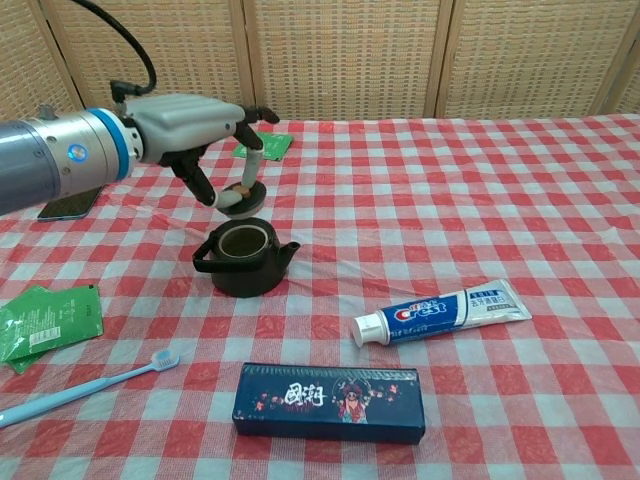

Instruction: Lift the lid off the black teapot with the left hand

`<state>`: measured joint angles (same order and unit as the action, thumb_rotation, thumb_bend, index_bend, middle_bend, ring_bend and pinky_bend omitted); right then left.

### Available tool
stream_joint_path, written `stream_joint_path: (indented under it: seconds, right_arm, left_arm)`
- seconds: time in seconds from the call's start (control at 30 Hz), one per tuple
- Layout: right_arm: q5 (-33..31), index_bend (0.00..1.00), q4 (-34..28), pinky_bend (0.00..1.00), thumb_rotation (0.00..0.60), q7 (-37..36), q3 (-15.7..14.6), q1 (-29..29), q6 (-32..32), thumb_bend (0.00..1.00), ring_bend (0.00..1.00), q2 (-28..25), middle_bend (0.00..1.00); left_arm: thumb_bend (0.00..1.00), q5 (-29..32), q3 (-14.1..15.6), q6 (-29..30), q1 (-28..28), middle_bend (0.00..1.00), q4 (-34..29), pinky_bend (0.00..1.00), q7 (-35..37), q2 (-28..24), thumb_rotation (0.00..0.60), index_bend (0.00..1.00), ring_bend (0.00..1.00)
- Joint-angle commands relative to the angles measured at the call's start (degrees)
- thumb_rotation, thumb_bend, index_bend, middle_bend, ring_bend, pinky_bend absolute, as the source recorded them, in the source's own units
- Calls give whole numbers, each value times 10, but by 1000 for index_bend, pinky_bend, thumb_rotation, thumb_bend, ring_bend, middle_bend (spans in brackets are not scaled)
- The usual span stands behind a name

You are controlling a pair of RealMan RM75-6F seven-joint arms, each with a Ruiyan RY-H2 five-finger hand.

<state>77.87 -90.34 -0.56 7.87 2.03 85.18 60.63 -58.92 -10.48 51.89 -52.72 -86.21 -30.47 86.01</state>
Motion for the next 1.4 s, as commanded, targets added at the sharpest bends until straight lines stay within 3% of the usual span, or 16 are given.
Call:
stream_joint_path:
  seconds: [0.03, 0.27, 0.4, 0.8, 0.87, 0.93, 1.0, 1.23, 1.4]
  right_arm:
    - [2, 21, -1, 0, 600, 0, -1, -1, 2, 0, 0, 0, 0]
    - [3, 21, -3, 0, 600, 3, -1, -1, 2, 0, 0, 0, 0]
    - [1, 23, -3, 0, 600, 6, -1, 1, -1, 0, 0, 2, 0]
    - [-2, 24, -3, 0, 600, 16, -1, 4, -7, 0, 0, 5, 0]
    - [-3, 23, -3, 0, 600, 15, -1, 4, -7, 0, 0, 5, 0]
    - [-3, 23, -3, 0, 600, 13, -1, 4, -7, 0, 0, 4, 0]
    - [-4, 23, -2, 0, 600, 11, -1, 3, -7, 0, 0, 3, 0]
    - [1, 23, -3, 0, 600, 1, -1, 1, -2, 0, 0, 0, 0]
    - [10, 24, -8, 0, 600, -7, -3, -3, 6, 0, 0, -5, 0]
  left_arm:
    - [387, 12, -13, 10, 7, 0, -12, 0, 12, -25, 600, 653, 0]
    - [388, 60, -9, -16, 15, 0, 47, 0, 38, -29, 600, 654, 0]
    - [388, 82, 3, -49, 21, 0, 119, 0, 64, -3, 600, 654, 0]
    - [384, 57, 23, -100, 29, 0, 256, 0, 132, 81, 600, 634, 0]
    - [344, 50, 22, -101, 29, 0, 262, 0, 138, 86, 600, 545, 0]
    - [167, 46, 22, -102, 30, 0, 263, 0, 142, 88, 600, 230, 0]
    - [32, 40, 18, -100, 31, 0, 258, 0, 151, 87, 600, 31, 0]
    - [0, -12, -1, -49, 52, 0, 188, 0, 210, 41, 600, 0, 0]
    - [0, -72, -3, 31, 97, 0, 97, 0, 261, -37, 600, 0, 0]
